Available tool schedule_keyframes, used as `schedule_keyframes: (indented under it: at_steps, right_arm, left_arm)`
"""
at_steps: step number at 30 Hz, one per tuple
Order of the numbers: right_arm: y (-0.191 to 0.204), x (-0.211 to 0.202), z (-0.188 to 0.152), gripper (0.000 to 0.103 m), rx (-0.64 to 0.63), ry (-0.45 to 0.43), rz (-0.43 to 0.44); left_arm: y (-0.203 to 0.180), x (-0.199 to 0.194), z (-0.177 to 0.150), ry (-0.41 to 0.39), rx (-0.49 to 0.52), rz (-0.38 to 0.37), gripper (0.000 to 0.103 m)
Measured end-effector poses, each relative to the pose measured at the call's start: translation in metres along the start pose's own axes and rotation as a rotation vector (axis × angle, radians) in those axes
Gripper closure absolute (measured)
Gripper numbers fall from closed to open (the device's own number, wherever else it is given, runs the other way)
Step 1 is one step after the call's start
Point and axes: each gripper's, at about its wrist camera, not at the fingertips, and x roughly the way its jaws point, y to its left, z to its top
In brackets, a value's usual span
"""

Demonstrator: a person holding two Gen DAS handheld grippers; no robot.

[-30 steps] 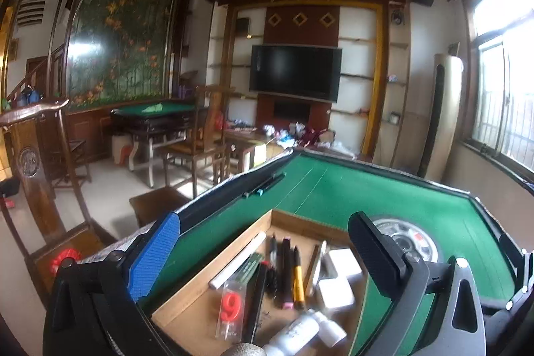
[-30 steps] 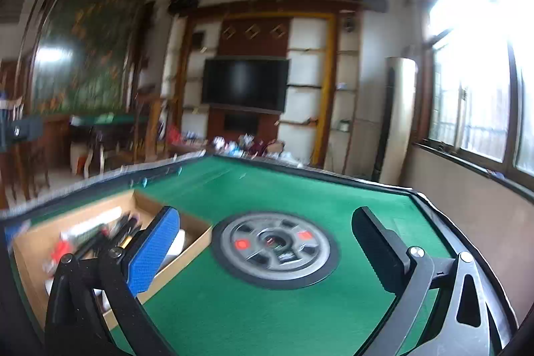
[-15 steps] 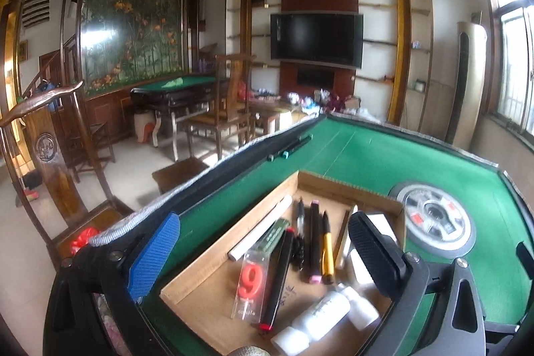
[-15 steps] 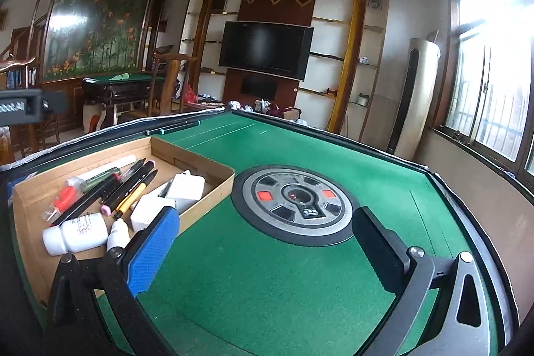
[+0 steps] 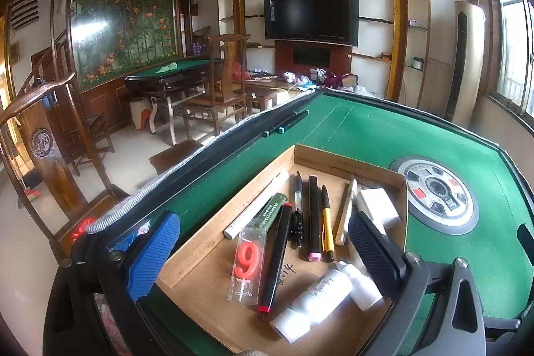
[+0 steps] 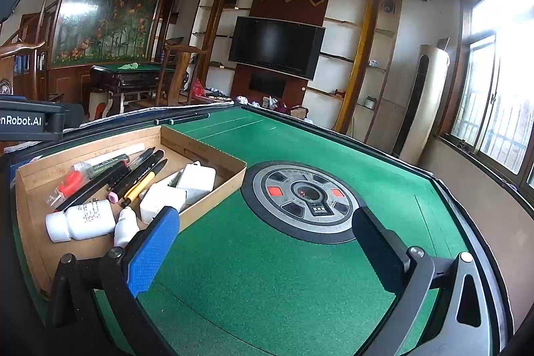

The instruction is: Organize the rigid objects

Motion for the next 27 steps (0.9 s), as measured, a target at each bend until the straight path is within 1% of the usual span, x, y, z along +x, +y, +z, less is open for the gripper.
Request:
schedule_keyframes:
  at_steps: [6, 14, 27]
  right_arm:
    - [0.001, 0.002, -0.001, 0.0, -0.005, 0.004, 0.0]
    - [0.004, 0.009, -0.003, 0.0, -0.017, 0.018, 0.007]
    - [0.003, 0.008, -0.002, 0.0, -0.015, 0.019, 0.006]
  left_arm:
    - [0.001, 0.006, -0.001, 0.029, -0.003, 0.0, 0.001]
    - [0.006, 0.013, -0.002, 0.056, -0.005, -0.001, 0.001]
    - [0.012, 0.021, -0.005, 0.093, -0.02, -0.01, 0.001]
